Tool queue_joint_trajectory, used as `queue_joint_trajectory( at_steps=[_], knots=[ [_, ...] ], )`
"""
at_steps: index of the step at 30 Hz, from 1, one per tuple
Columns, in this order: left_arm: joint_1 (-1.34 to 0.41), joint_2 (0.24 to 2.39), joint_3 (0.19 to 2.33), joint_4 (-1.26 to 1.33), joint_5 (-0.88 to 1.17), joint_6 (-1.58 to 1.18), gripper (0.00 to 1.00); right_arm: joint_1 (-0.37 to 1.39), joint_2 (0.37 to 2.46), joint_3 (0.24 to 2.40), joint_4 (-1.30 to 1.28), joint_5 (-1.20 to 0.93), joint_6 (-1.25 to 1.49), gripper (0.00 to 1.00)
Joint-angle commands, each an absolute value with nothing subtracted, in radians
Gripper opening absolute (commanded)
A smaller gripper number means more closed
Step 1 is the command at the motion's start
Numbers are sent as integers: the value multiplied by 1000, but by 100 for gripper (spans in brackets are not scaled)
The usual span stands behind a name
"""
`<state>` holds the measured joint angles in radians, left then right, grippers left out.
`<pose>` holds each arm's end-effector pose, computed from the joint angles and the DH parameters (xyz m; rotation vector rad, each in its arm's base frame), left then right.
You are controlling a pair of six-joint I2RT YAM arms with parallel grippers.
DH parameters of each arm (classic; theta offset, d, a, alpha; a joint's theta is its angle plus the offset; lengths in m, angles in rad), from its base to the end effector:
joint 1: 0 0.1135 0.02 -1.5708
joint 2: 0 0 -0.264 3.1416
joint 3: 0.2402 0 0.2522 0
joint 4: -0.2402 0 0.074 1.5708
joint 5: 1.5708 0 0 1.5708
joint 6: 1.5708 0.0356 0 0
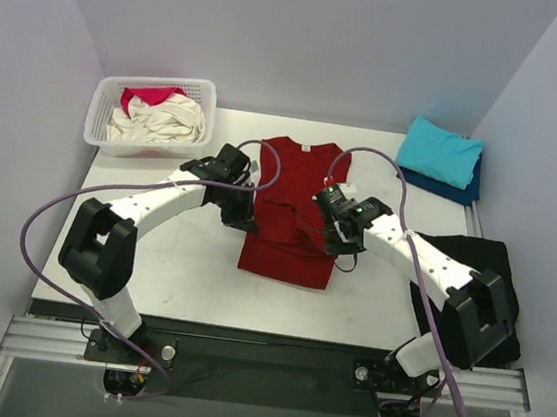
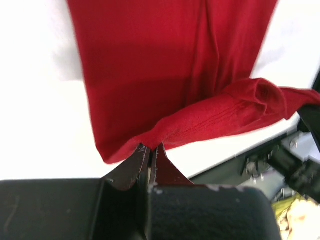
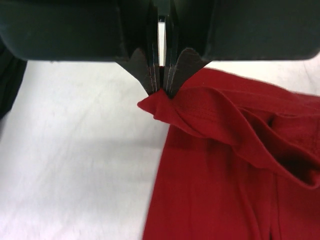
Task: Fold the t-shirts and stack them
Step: Fold the folded rectangular tshirt in 1/3 of the way
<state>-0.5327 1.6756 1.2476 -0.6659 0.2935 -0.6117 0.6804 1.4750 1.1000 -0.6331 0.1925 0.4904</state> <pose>0.2920 -0.1841 0.2329 -0.0101 2.8115 -0.7190 0.2396 0.1852 0.2503 -0.1718 2.5574 0.2030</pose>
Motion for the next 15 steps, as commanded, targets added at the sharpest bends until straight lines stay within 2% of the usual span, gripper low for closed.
queue_joint_trajectory(
  at_steps=[1, 13, 15],
  knots=[
    [-489, 1750, 1365, -646, 261, -565, 0, 638, 1551, 1205, -591, 169, 385, 0],
    [-411, 2092, 1704, -730, 298, -502, 0, 528, 1825, 1440, -584, 115, 340, 0],
    [-402, 2138, 1764, -764, 293, -500, 0, 505, 1853, 1469, -589, 115, 350, 10]
  ],
)
